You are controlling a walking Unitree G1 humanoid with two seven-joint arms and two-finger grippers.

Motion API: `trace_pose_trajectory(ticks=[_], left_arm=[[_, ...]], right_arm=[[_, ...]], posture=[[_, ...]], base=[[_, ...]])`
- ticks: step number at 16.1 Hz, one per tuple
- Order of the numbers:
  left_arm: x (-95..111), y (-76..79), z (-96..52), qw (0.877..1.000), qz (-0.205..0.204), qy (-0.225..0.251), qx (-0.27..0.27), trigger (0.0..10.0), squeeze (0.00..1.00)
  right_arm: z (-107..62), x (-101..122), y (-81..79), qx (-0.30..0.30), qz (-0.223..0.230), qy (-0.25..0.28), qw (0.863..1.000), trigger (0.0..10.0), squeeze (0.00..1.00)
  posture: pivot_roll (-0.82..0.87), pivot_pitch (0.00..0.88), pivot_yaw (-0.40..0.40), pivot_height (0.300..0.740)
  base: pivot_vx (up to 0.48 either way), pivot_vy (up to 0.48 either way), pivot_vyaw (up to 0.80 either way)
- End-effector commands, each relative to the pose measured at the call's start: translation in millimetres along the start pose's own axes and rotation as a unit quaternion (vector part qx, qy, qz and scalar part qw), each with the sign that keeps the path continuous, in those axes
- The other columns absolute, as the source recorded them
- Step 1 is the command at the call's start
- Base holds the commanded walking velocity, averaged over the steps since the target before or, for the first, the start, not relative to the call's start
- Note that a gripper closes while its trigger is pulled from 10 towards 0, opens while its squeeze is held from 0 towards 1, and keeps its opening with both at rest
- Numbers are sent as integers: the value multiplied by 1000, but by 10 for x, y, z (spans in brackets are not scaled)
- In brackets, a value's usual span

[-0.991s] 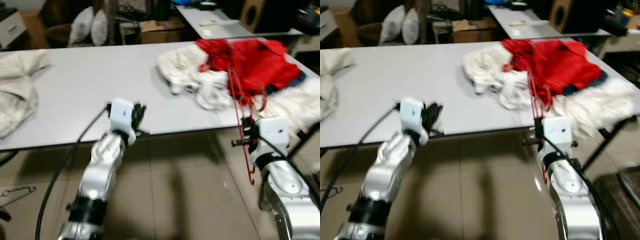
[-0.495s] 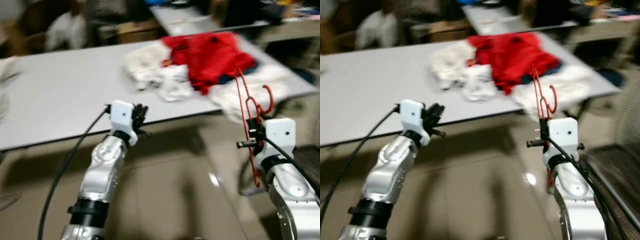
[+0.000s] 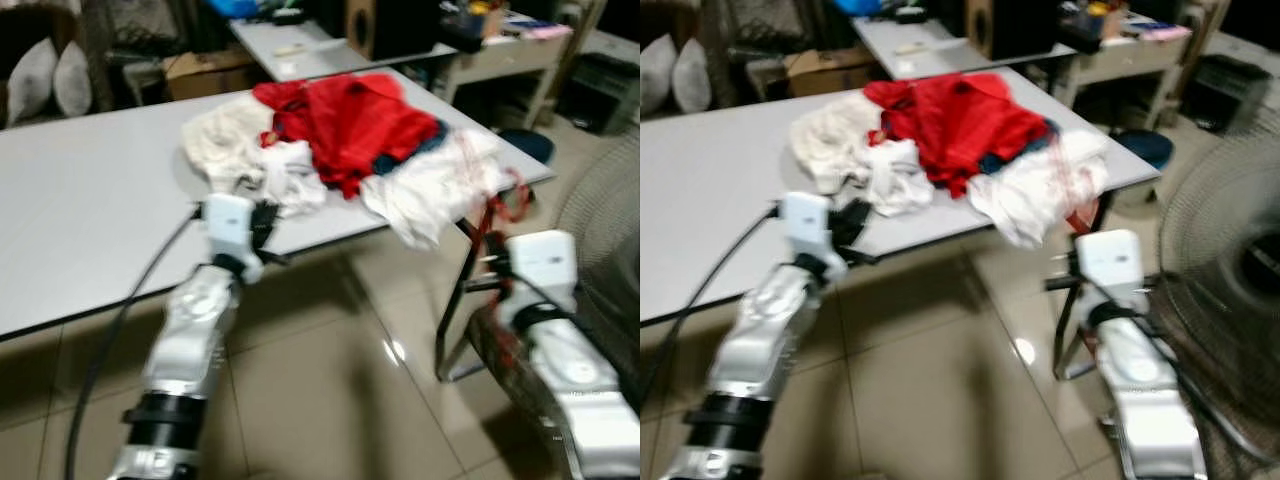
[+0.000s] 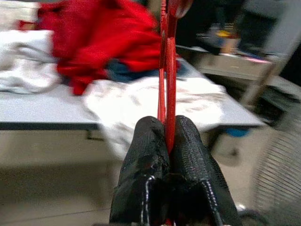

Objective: Hang hanger

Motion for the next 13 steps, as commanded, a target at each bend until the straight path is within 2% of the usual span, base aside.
trace_pose_trajectory(ticks=[1,13], left_arm=[[23,43,21,1000,-2,5,-4,10000,0],[83,5,46,1000,7,13,1,10000,0]], right_arm=[[4,25,76,-9,-6,7,1000,10000,0],[-13,20,41,4,7,11,1000,10000,0]], posture=[[-68,0,19,740],[-76,0,30,740]], base=[[394,0,0],[395,0,0]])
Point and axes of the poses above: a point about 5 cm out from each wrist's last joint towards the gripper, its own z axis pointing out of the wrist towards the gripper, its own x axis along the axis of the wrist's last joint, y = z × x, the point moved 3 cm from there along z, pointing out of the wrist towards the gripper, and after that the axes turned 7 degrees about -z, right-handed, at the moved point
